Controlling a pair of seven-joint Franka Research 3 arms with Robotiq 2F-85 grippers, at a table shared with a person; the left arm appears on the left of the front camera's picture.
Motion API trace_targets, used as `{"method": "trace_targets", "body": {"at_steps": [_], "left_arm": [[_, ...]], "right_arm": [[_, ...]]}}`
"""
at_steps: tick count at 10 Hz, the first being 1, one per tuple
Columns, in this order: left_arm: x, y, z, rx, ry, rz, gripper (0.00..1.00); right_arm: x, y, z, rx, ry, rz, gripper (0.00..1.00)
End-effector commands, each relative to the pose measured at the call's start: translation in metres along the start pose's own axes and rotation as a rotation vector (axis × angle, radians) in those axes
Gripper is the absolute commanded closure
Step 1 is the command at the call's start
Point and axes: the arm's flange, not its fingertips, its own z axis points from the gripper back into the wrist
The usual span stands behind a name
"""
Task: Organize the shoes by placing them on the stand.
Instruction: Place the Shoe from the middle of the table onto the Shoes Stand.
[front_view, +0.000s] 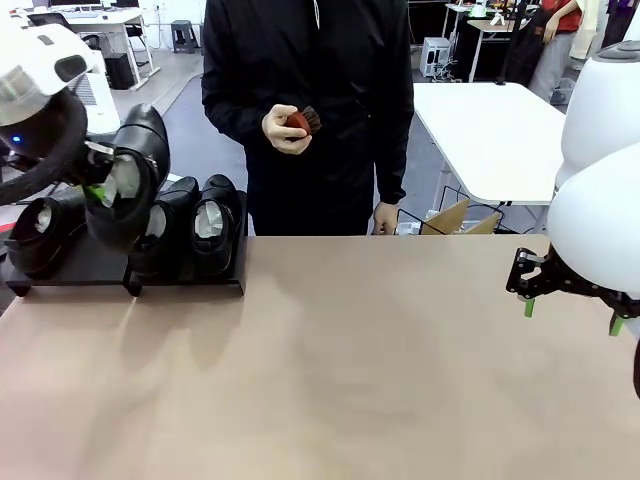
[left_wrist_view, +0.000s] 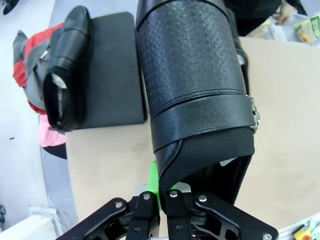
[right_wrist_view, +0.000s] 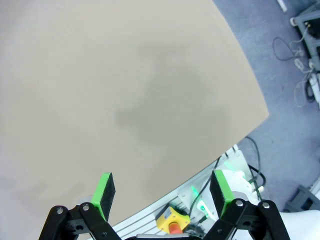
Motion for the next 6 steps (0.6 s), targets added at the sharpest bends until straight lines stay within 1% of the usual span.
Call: {"method": "trace_targets", "body": {"at_steps": [1, 2, 4, 5, 6], "left_arm": [[0.028, 0.022, -0.016, 0.007, -0.002, 0.035, 1.00], [0.034, 0.035, -0.023, -0.005, 0.000, 0.068, 1.00], [0.040, 0.048, -0.026, 0.015, -0.014, 0.095, 1.00], [0.045, 0.053, -0.027, 0.026, -0.005, 0.135, 1.00], [0.034, 0.049, -0.037, 0.009, 0.020, 0.086, 1.00]], "right_arm": [[0.004, -0.001, 0.003, -0.001, -0.002, 0.014, 0.00], [0.004, -0.001, 0.003, -0.001, -0.002, 0.014, 0.00], [0.004, -0.001, 0.003, -0.001, -0.002, 0.014, 0.00], [0.004, -0.001, 0.003, -0.001, -0.002, 0.014, 0.00], [0.004, -0.001, 0.003, -0.001, -0.002, 0.014, 0.00]]}}
